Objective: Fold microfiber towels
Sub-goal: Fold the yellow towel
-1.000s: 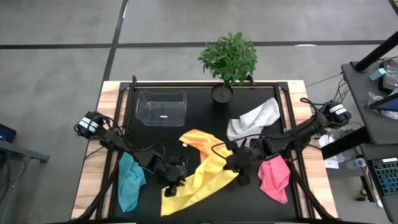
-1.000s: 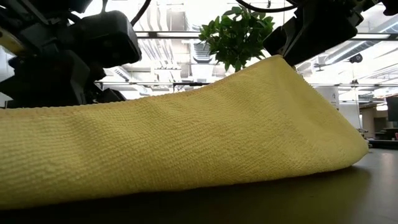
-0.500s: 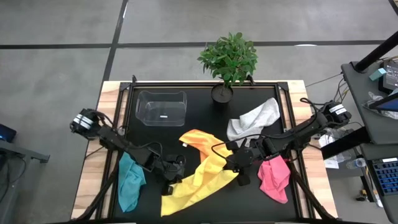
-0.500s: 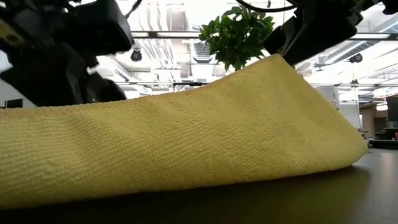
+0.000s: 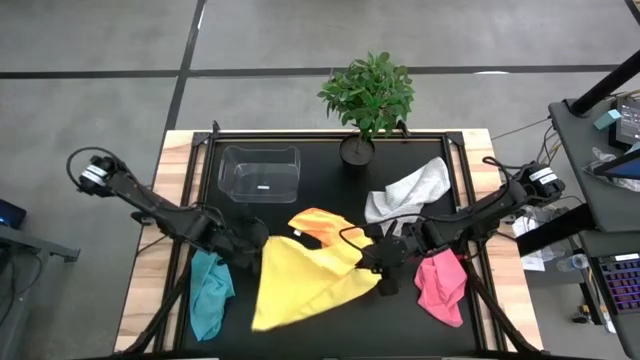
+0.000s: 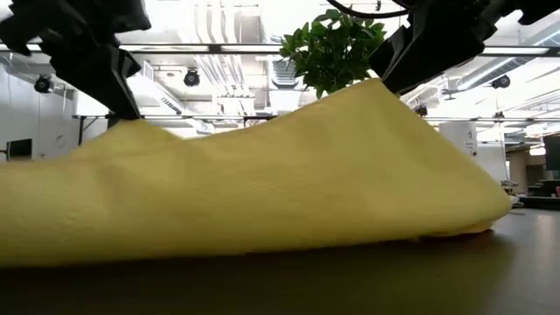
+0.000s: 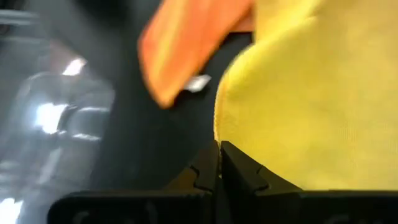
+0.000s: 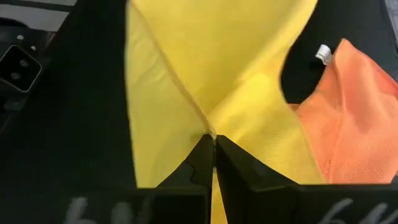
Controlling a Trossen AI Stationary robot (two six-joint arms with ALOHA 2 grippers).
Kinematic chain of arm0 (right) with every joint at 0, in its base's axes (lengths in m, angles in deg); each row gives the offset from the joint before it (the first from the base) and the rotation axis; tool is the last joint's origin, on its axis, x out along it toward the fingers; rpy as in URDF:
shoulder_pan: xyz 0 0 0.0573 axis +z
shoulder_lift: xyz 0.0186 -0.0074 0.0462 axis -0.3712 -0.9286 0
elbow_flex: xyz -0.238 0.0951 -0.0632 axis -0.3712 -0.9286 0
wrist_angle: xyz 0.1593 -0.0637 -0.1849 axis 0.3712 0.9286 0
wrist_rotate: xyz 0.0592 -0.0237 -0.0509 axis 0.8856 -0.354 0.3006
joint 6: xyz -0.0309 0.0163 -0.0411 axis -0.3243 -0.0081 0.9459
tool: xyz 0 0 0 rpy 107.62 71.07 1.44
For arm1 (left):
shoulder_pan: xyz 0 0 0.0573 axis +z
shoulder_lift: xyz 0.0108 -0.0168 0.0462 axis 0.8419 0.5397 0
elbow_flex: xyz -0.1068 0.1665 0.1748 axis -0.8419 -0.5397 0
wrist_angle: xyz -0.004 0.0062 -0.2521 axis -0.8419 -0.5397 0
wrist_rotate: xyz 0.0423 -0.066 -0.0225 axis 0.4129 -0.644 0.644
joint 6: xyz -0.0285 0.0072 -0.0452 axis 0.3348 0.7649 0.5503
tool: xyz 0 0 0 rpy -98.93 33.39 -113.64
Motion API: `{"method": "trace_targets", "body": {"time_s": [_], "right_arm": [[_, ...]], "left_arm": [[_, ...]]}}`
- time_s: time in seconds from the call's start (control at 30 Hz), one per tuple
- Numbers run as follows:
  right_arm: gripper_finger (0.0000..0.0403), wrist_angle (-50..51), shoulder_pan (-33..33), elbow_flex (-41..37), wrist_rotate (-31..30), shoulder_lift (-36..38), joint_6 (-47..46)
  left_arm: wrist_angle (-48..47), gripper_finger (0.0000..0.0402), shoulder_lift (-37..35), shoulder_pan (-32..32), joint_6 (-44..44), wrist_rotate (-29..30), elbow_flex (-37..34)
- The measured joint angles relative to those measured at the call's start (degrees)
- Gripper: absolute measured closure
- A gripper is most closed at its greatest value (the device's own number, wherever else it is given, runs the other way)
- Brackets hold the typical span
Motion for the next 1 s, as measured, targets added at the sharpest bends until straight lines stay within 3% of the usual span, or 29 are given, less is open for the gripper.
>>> {"method": "trace_targets", "body": {"time_s": [0.13,0.4,0.63,0.73,0.83,1.0], "right_arm": [[0.0394,-0.09,0.03,0.00,0.00,0.00,-0.65],[0.0394,-0.38,0.06,0.00,0.04,0.00,-0.11],[0.0394,-0.40,0.06,0.00,-2.41,0.06,-0.58],[0.0394,-0.38,0.08,0.00,-2.39,0.49,-0.79],[0.0394,-0.37,0.08,0.00,-2.37,0.89,-1.31],[0.0394,-0.35,0.26,0.00,-2.32,1.01,-2.19]], "left_arm": [[-6.32,0.0401,-0.74,0.79,3.59,0.81,-0.02],[-6.15,0.0396,3.54,1.02,3.85,0.80,-0.04],[-6.18,0.0321,4.39,1.02,3.72,-0.25,1.77],[-6.24,0.0285,3.36,1.00,2.39,-2.93,3.38],[-5.60,0.0259,2.59,0.98,2.06,-9.30,4.58],[2.87,0.0250,3.42,-1.48,4.03,-18.13,4.46]]}}
